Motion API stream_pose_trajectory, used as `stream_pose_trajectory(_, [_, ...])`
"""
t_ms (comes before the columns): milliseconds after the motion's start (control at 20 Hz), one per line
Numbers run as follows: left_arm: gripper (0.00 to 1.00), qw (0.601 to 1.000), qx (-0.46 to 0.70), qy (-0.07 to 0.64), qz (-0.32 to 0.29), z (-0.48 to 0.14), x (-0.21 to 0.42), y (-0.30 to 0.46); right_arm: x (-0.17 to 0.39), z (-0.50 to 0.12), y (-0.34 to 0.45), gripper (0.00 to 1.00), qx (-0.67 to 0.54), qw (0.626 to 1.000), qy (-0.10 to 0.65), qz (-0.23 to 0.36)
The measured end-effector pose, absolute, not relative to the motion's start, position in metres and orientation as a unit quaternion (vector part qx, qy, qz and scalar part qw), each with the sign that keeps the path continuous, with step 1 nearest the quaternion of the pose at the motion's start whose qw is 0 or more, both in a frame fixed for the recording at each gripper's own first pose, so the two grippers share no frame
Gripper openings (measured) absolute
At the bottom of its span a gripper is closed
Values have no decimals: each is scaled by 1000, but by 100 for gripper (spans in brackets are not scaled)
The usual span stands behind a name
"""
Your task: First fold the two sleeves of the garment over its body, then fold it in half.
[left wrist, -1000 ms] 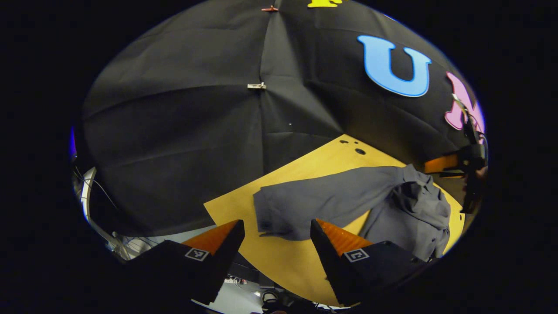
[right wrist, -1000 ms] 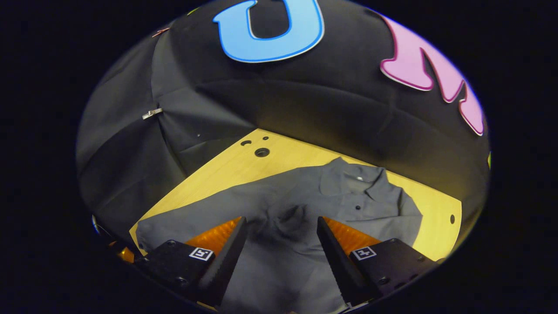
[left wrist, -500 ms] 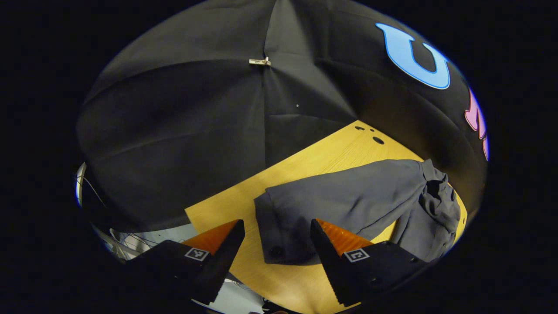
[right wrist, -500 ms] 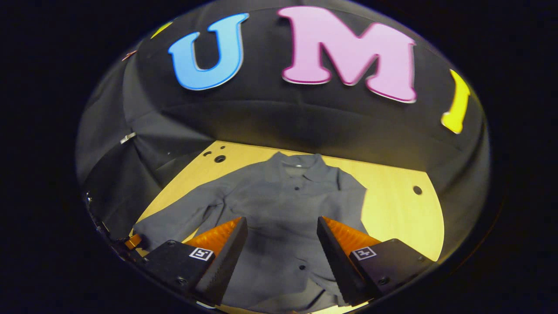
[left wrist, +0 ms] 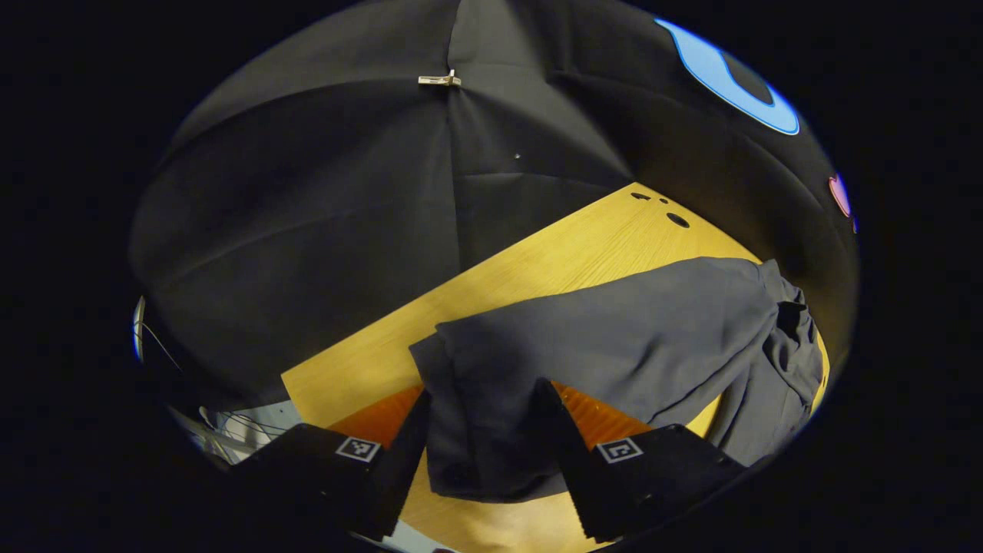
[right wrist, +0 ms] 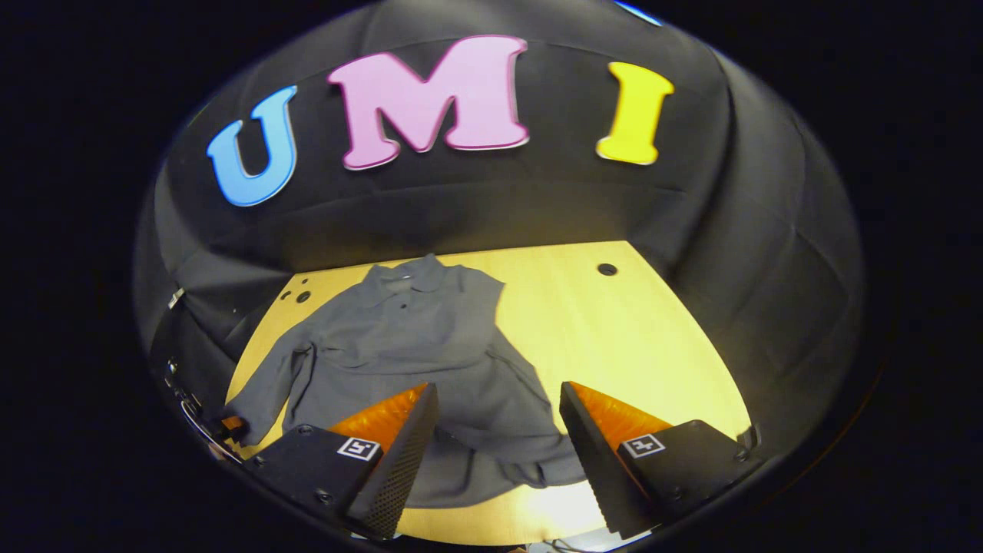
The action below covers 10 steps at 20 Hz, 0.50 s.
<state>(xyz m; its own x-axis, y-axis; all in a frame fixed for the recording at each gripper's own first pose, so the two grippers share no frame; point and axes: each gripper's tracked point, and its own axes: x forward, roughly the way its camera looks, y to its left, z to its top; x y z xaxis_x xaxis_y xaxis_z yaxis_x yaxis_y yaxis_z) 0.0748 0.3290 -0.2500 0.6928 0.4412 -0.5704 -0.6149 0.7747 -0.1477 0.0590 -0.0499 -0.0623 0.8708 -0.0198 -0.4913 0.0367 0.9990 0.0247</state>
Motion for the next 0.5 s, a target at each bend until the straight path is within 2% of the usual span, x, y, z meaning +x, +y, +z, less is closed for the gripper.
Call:
stream_pose_trajectory(50, [84,905,-163,266,288,-252,77,329,51,-65,-61,99,26,967,254,-26])
stream_pose_trajectory(100, [70,904,-161,276,285,-256,80,327,45,-69,-73,99,34,966,254,-35])
stream_pose_trajectory(150, [63,905,-150,280,282,-255,82,326,41,-72,-82,99,39,965,255,-43])
stream_pose_trajectory(300, [15,904,-138,286,286,-254,89,324,38,-86,-102,99,52,962,261,-55])
stream_pose_trajectory(350, [13,903,-132,287,290,-253,92,321,38,-89,-107,99,56,962,263,-56])
stream_pose_trajectory(400, [6,903,-127,289,292,-251,93,318,39,-91,-111,99,58,961,263,-56])
stream_pose_trajectory(500, [6,906,-124,277,296,-238,93,313,42,-96,-120,99,56,962,262,-54])
